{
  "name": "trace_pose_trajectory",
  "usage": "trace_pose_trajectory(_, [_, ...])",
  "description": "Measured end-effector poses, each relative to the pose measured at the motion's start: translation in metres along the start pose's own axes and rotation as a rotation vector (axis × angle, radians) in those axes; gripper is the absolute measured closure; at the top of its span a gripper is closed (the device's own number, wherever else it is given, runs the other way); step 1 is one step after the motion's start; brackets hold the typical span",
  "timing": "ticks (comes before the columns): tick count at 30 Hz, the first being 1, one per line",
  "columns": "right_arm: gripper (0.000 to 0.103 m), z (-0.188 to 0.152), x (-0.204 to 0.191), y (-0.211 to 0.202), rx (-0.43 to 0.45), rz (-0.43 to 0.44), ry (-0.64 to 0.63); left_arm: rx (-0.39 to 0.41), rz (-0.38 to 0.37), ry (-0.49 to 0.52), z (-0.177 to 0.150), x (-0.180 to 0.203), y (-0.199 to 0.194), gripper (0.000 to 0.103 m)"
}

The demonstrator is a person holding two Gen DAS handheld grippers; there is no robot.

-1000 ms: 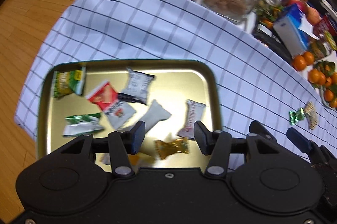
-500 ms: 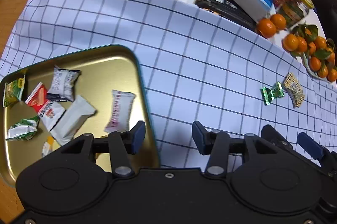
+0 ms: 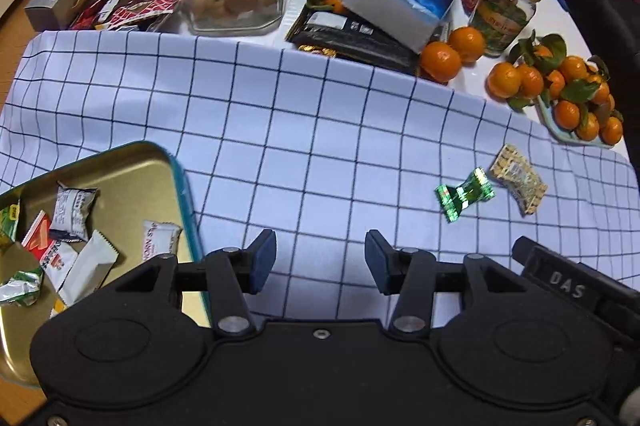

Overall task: Organize snacks
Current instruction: 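Move both open tools back over the cloth toward the remaining snacks, then reach the left tool to the patterned biscuit packet while the right tool grasps the green candy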

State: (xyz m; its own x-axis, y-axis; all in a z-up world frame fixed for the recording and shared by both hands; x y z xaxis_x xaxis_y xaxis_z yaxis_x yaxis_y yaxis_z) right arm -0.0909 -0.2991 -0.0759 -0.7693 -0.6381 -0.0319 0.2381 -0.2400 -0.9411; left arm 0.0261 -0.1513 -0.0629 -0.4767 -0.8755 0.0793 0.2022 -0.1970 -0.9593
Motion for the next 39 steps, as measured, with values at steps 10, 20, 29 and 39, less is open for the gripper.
trace_pose_trajectory(10, [0.026, 0.029, 0.011, 0.018, 0.022, -0.001, -0.013, -0.072, 0.020, 0.059, 0.013, 0.014, 0.022, 0.048])
trace_pose_trajectory(20, [0.031, 0.071, 0.018, 0.038, 0.054, -0.012, 0.047, -0.156, 0.026, 0.116, 0.012, 0.024, 0.040, 0.048])
trace_pose_trajectory(29, [0.041, 0.087, 0.037, 0.077, 0.011, -0.005, 0.215, -0.178, 0.025, 0.111, 0.014, 0.014, 0.045, 0.048])
trace_pose_trajectory(39, [0.044, 0.053, -0.022, 0.081, -0.139, 0.040, 0.008, -0.203, 0.008, 0.069, 0.013, 0.003, 0.041, 0.048])
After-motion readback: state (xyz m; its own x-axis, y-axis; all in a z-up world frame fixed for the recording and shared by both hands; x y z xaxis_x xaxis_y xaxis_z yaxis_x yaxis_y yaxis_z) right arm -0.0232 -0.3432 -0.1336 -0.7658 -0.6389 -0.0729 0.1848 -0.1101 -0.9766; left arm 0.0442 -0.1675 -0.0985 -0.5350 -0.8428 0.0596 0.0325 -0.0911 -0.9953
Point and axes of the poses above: each gripper's, at about its wrist camera, not at the fingertips, and y roughly the way its jaws point, x to its right, z to its top, the point moved 9 cm from there along y, roughly the way its jaws point, and after that the axes turned 6 degrees about -x, right-handed, at the moved point
